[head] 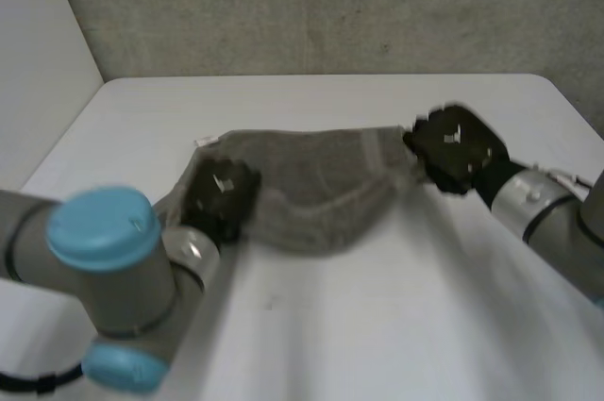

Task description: Fold the towel.

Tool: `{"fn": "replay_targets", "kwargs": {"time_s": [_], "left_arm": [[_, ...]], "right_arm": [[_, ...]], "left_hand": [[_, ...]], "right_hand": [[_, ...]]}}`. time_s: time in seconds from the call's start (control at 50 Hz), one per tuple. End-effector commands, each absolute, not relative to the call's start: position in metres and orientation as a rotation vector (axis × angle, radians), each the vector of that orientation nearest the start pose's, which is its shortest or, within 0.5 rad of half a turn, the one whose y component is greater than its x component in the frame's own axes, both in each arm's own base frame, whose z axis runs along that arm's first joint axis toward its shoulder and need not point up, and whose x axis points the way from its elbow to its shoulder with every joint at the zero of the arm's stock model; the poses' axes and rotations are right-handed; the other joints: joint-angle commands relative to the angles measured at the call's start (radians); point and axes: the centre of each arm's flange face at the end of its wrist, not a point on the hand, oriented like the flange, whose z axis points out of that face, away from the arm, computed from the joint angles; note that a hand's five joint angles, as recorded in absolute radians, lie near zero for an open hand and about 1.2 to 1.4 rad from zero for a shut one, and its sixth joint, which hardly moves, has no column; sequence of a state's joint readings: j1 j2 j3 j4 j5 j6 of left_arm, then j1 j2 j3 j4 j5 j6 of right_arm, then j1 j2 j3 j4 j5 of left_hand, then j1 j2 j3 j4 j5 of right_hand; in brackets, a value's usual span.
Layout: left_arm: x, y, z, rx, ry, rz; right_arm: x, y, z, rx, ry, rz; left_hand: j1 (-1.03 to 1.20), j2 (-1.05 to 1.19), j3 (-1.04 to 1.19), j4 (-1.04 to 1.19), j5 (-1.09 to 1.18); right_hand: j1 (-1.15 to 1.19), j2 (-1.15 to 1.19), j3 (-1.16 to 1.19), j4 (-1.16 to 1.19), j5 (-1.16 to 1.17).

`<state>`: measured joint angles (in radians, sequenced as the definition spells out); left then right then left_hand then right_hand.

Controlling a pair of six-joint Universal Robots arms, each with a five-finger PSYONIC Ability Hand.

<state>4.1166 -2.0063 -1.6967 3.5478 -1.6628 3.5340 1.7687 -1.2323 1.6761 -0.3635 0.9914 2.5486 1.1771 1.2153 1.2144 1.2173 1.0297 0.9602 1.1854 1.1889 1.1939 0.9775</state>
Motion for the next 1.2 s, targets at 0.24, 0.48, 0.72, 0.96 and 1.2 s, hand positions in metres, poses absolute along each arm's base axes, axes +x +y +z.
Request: {"fn": "replay_targets", "kwargs": {"time_s": [0.24, 0.48, 0.72, 0.96, 1.2], "left_arm": [[-0.304, -0.191, 0.16, 1.18, 2.261, -1.874], [-0.296, -0.247, 0.227, 1.026, 2.136, -2.121], [-0.264, -0.315, 0.21, 1.18, 2.274, -1.89], [-0.233, -0.375, 0.169, 1.209, 2.332, -1.606], [-0.236, -0.381, 0.14, 1.238, 2.377, -1.549]], "right_arm": [[0.203, -0.282, 0.168, -1.439, 2.11, -1.666], [0.201, -0.292, 0.217, -0.752, 2.157, -1.667], [0.201, -0.287, 0.207, -0.72, 2.206, -1.623], [0.208, -0.275, 0.19, -0.888, 2.224, -1.591], [0.21, -0.272, 0.175, -0.924, 2.248, -1.541]], "left_hand": [[-0.735, -0.773, -0.772, -0.775, -0.762], [-0.735, -0.773, -0.772, -0.775, -0.762], [-0.691, -0.729, -0.728, -0.731, -0.718], [-0.52, -0.558, -0.558, -0.56, -0.547], [-0.553, -0.591, -0.59, -0.593, -0.58]], "right_hand": [[-0.561, -0.786, -0.79, -0.795, -0.753], [-0.585, -0.81, -0.813, -0.818, -0.776], [-0.576, -0.801, -0.804, -0.809, -0.768], [-0.573, -0.798, -0.801, -0.807, -0.765], [-0.57, -0.795, -0.799, -0.804, -0.762]]}}
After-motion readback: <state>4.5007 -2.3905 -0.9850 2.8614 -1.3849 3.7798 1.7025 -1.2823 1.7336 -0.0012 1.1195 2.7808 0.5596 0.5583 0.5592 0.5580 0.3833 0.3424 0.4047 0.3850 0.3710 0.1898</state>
